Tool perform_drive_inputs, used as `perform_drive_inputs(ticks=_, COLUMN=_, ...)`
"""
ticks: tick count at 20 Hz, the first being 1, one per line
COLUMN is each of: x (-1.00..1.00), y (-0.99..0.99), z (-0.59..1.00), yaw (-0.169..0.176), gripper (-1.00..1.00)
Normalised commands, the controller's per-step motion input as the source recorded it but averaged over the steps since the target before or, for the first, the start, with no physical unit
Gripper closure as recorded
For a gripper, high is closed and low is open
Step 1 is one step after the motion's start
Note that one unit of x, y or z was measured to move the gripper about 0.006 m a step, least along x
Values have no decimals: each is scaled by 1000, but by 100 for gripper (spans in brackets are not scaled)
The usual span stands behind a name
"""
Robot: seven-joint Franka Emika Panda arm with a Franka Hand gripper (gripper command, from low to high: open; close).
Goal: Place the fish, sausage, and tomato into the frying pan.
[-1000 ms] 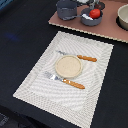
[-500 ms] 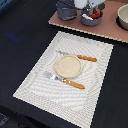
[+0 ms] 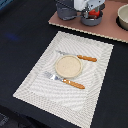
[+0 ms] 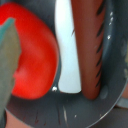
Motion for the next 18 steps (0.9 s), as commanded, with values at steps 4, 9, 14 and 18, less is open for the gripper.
perform_drive_inputs(ticks=4, x=-20, y=-17, z=1000, yaw=-10, gripper=-100)
perform_drive_inputs(ticks=9, x=-30, y=-30, z=1000, yaw=-21, gripper=-100)
perform_drive_inputs(ticks=14, x=28, y=15, z=370, yaw=-29, gripper=-100)
perform_drive_inputs(ticks=18, x=0, y=-7, z=0, yaw=0, gripper=-100)
